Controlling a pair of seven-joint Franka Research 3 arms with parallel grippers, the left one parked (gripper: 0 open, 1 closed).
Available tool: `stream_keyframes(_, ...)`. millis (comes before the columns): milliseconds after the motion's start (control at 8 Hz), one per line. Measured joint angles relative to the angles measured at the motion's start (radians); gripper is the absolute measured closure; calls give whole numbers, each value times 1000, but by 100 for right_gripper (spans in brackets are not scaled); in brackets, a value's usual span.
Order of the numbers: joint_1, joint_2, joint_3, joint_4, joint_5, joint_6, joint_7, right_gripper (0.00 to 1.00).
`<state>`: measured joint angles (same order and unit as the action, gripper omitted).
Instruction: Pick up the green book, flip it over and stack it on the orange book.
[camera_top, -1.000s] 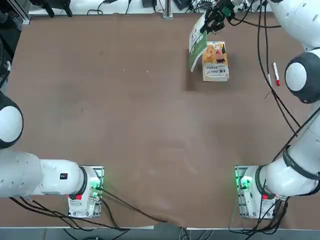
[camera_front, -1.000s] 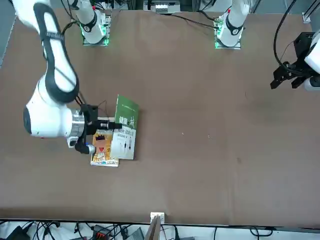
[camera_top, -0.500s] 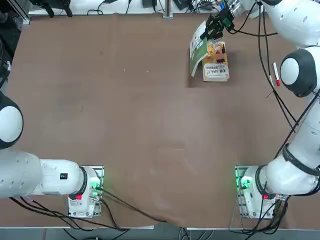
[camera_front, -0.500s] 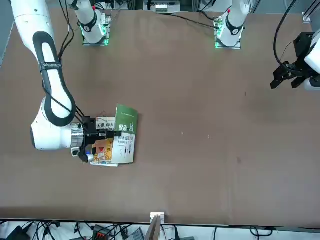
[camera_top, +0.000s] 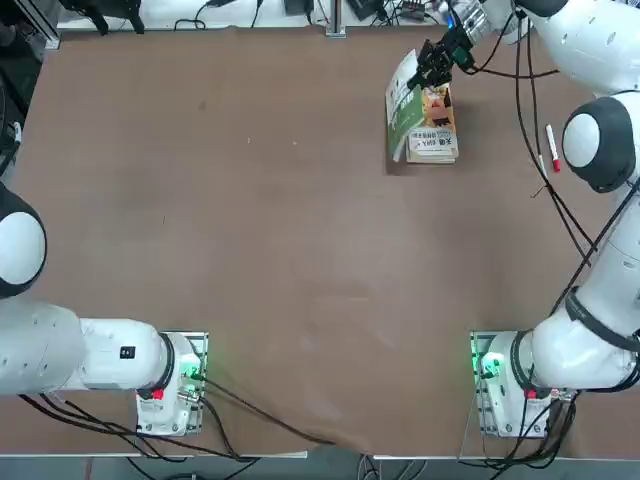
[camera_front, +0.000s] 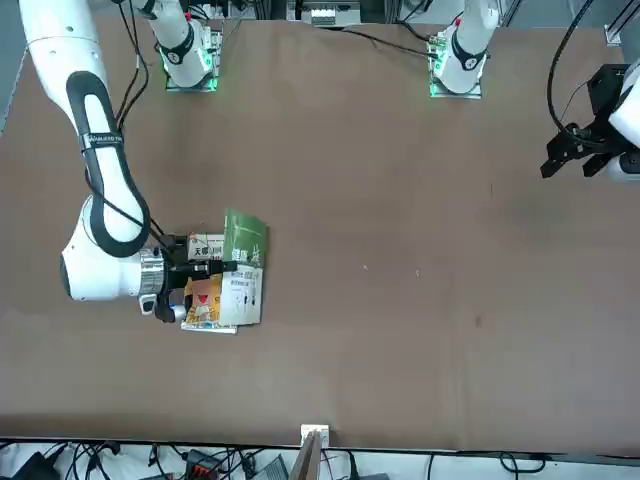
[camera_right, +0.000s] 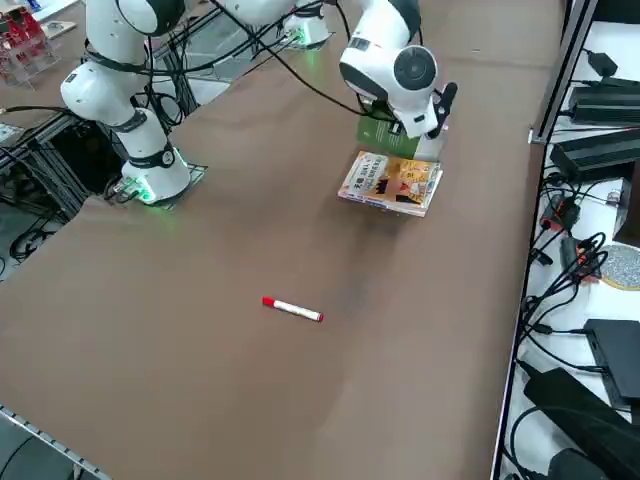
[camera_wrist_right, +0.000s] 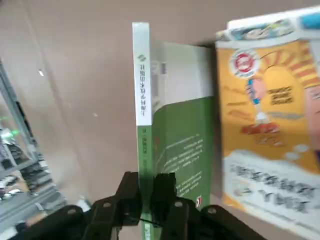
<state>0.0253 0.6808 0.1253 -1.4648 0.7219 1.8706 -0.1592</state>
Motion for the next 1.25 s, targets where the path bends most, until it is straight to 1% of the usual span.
stream_keyframes(375,-12,-1,0,-16,-59,18,-95,88)
stream_keyframes(625,-28,-18,0,-50,-64,33,-123,88)
stream_keyframes(1000,-55,-70,-1,-138,-68,104,-126,88)
stream_keyframes(1250,-70,-83,-1,-167,-68,132,-126,88)
